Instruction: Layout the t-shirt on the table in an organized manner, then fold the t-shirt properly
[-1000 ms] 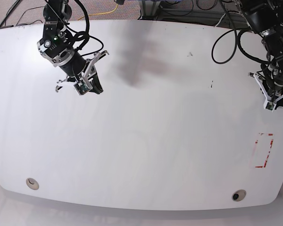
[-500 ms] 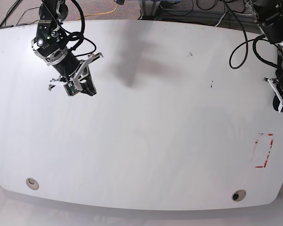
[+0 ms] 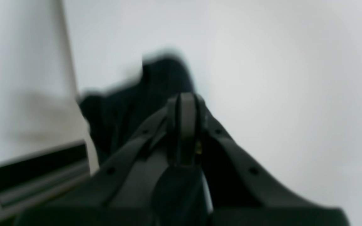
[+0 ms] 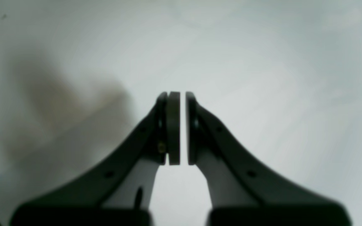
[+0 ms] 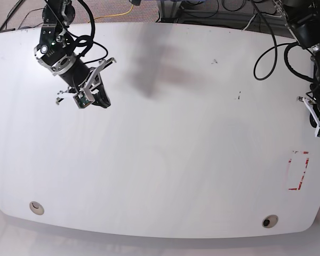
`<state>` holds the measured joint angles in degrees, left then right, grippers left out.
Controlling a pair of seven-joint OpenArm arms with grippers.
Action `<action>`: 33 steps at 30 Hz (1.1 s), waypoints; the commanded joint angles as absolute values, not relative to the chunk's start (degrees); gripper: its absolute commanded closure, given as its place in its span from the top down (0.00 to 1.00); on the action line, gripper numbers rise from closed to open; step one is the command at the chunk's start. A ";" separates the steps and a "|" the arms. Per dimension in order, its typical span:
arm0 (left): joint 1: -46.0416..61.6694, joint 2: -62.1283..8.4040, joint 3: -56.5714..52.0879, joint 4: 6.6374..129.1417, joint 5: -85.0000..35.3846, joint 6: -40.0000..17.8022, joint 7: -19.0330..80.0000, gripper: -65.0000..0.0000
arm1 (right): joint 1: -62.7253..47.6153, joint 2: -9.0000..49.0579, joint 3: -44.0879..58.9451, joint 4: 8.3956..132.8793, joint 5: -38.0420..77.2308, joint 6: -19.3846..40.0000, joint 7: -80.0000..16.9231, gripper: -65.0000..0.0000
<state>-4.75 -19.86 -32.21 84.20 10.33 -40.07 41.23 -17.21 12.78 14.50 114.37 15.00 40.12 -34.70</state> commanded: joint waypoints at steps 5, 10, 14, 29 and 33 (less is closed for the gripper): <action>-4.00 -14.46 -32.13 96.84 9.89 -40.00 40.22 0.00 | -13.05 14.11 18.07 114.77 15.96 39.87 -30.81 0.04; -3.30 -8.84 -31.87 104.48 9.98 -40.00 40.13 0.00 | -13.05 14.29 20.18 114.33 13.23 39.78 -26.42 0.04; -2.15 -5.67 -31.87 108.35 10.15 -40.00 40.13 0.00 | -14.37 12.00 21.14 114.59 6.90 40.00 -24.57 0.04; 13.49 1.19 -28.53 110.64 9.98 -40.00 21.67 0.00 | -30.37 3.30 26.15 114.77 3.21 39.87 -9.63 0.04; 18.07 1.54 -27.30 110.81 10.24 -37.93 18.42 0.00 | -34.42 2.33 26.15 114.77 3.21 39.87 -9.27 0.04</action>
<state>15.84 1.72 -27.42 109.54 10.52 -40.01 20.36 -32.29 2.44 25.91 113.60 1.93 39.94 -10.98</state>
